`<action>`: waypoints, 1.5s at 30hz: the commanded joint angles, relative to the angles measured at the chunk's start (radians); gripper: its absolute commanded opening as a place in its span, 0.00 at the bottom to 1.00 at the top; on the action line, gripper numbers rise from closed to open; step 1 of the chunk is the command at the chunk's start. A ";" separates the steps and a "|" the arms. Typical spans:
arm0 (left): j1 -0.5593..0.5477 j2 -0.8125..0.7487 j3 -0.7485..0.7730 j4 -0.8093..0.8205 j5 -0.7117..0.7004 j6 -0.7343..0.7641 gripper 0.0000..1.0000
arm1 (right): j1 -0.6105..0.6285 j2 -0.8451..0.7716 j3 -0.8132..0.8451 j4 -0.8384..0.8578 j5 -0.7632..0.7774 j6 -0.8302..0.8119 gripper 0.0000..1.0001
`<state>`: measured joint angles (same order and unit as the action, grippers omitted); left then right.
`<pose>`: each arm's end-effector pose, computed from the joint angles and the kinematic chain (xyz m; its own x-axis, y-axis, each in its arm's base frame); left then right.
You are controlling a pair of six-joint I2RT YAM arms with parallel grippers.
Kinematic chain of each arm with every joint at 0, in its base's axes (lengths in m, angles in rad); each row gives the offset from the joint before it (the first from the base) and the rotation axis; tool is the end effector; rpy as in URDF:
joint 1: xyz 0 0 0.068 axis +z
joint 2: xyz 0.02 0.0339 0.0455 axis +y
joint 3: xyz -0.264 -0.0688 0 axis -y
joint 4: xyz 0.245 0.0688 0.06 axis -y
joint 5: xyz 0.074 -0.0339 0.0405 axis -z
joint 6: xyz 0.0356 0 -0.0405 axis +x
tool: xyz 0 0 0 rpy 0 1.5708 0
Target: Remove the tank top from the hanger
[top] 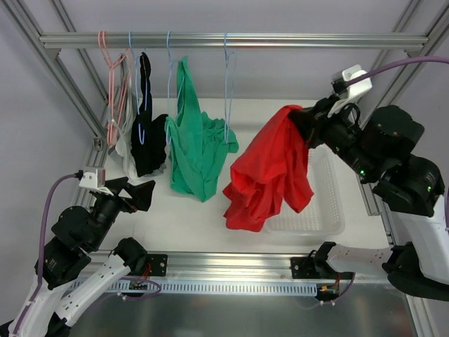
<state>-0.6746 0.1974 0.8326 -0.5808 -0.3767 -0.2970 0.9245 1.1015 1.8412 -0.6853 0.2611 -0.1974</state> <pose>0.0314 -0.0083 0.3648 -0.0454 -0.3121 -0.9490 0.2935 0.9038 -0.3113 0.0973 0.1137 0.5643 0.1529 -0.1119 -0.9819 -0.5976 0.7808 -0.1821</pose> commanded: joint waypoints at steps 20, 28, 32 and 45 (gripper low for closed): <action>-0.006 -0.009 -0.001 0.039 0.007 0.006 0.99 | -0.630 -0.054 -0.339 -0.016 -0.075 0.041 0.00; -0.006 0.167 0.193 0.010 -0.014 -0.022 0.99 | -0.635 -0.029 -0.750 0.194 -0.152 0.147 0.00; -0.006 0.387 0.411 -0.068 -0.050 -0.048 0.99 | -0.647 0.033 -0.871 0.247 -0.138 0.191 0.02; 0.119 1.040 1.115 -0.267 -0.079 0.084 0.99 | -0.659 -0.320 -0.731 0.027 -0.077 0.253 0.99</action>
<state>-0.6212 1.1744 1.8671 -0.7856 -0.4889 -0.2722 0.2695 0.9379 1.0203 -0.6407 0.1970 0.0452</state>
